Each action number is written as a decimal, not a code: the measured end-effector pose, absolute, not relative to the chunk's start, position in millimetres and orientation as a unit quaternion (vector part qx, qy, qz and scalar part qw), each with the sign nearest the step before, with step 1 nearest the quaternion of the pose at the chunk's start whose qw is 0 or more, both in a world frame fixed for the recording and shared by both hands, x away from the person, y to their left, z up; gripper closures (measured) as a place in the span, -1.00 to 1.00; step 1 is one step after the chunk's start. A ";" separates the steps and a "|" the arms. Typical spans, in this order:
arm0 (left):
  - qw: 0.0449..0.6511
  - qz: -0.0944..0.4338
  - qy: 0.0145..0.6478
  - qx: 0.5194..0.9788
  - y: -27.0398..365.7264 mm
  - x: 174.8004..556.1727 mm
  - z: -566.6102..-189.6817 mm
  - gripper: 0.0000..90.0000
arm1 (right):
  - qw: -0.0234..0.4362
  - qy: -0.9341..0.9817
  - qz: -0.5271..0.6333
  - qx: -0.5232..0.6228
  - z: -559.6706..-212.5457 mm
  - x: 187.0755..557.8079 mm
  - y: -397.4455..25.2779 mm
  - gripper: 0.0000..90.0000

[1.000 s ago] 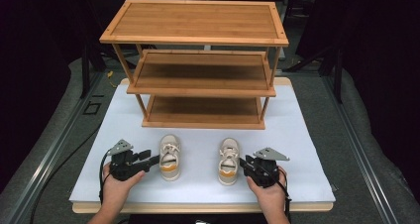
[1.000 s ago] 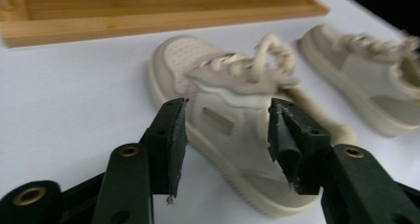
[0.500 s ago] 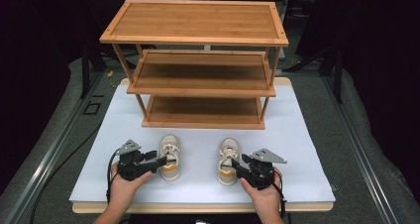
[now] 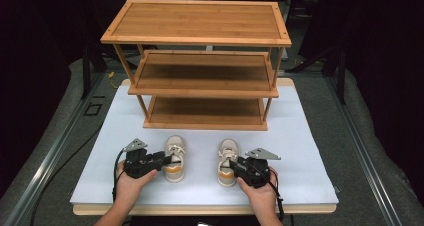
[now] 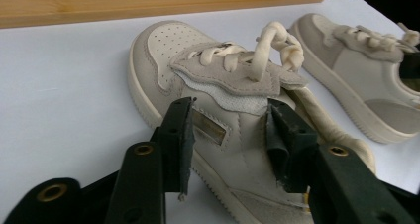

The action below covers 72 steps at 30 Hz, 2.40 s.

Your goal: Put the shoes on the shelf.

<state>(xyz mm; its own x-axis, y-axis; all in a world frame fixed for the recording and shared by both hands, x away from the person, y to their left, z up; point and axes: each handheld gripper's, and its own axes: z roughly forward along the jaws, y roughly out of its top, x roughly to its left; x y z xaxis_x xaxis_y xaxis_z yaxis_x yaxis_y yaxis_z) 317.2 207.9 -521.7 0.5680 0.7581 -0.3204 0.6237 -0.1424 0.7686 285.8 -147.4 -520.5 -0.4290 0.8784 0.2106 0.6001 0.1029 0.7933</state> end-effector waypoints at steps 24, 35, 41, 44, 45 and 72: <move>0.472 0.048 0.432 0.767 163.6 322.1 -522.0 0.30 | 0.151 0.736 0.437 0.494 -520.6 295.1 -110.8 0.39; 0.473 0.050 0.428 0.769 159.3 320.5 -522.3 0.31 | 0.164 0.723 0.437 0.509 -521.7 286.1 -101.7 0.39; 0.476 0.051 0.430 0.765 161.1 319.8 -523.4 0.29 | 0.162 0.722 0.442 0.507 -522.3 286.2 -103.6 0.35; 0.482 0.048 0.435 0.759 162.2 318.8 -524.1 0.23 | 0.163 0.725 0.446 0.499 -522.4 286.0 -106.0 0.27; 0.483 0.048 0.438 0.757 162.5 318.2 -524.1 0.21 | 0.164 0.725 0.445 0.500 -521.8 285.2 -106.7 0.25; 0.516 0.080 0.477 0.708 155.5 301.3 -535.4 0.11 | 0.171 0.683 0.480 0.524 -527.7 279.2 -101.6 0.12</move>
